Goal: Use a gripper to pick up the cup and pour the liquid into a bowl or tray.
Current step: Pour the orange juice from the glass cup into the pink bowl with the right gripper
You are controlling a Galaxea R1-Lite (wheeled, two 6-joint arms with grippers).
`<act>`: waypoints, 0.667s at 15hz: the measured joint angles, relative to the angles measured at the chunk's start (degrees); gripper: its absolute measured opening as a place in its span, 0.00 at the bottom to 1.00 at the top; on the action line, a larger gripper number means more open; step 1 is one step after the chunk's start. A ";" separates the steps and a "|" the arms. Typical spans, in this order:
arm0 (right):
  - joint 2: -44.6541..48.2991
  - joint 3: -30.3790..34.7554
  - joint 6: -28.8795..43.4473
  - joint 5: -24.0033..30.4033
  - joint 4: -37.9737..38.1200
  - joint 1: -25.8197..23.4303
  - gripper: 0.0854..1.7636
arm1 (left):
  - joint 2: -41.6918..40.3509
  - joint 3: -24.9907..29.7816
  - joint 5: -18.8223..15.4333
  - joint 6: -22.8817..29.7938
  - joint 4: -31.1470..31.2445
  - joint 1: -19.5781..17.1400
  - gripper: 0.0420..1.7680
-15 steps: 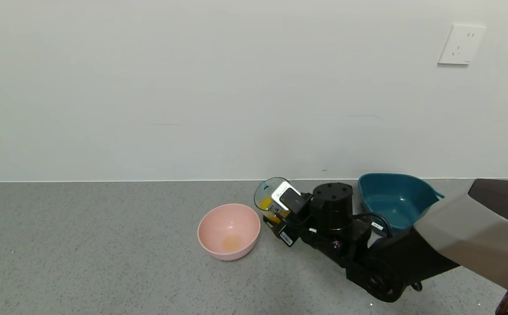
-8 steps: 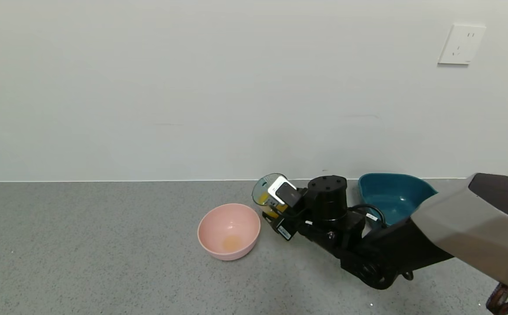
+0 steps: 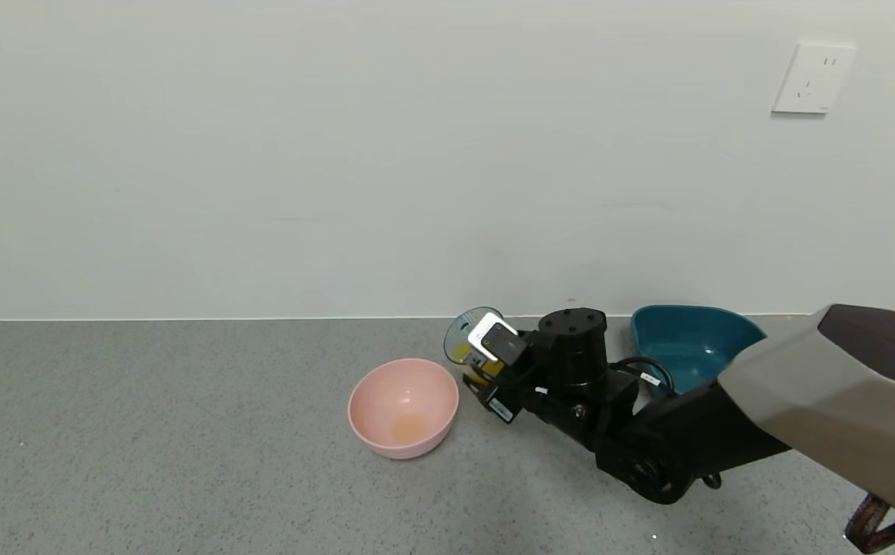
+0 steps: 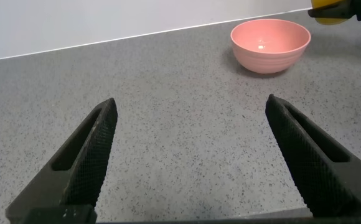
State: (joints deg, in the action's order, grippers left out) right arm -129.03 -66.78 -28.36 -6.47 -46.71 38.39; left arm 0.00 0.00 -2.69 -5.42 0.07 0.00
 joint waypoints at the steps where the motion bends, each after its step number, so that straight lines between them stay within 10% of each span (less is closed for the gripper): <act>1: -0.27 -0.61 -0.04 0.02 0.06 0.00 0.77 | 0.00 0.00 0.00 0.00 0.00 0.00 0.97; 10: -2.40 -3.95 -2.90 -0.68 2.12 -0.09 0.77 | 0.00 0.00 -0.02 0.00 0.02 0.00 0.97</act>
State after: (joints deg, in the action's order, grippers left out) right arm -131.43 -70.73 -31.26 -7.16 -44.59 38.30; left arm 0.00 0.00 -2.72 -5.42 0.10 0.00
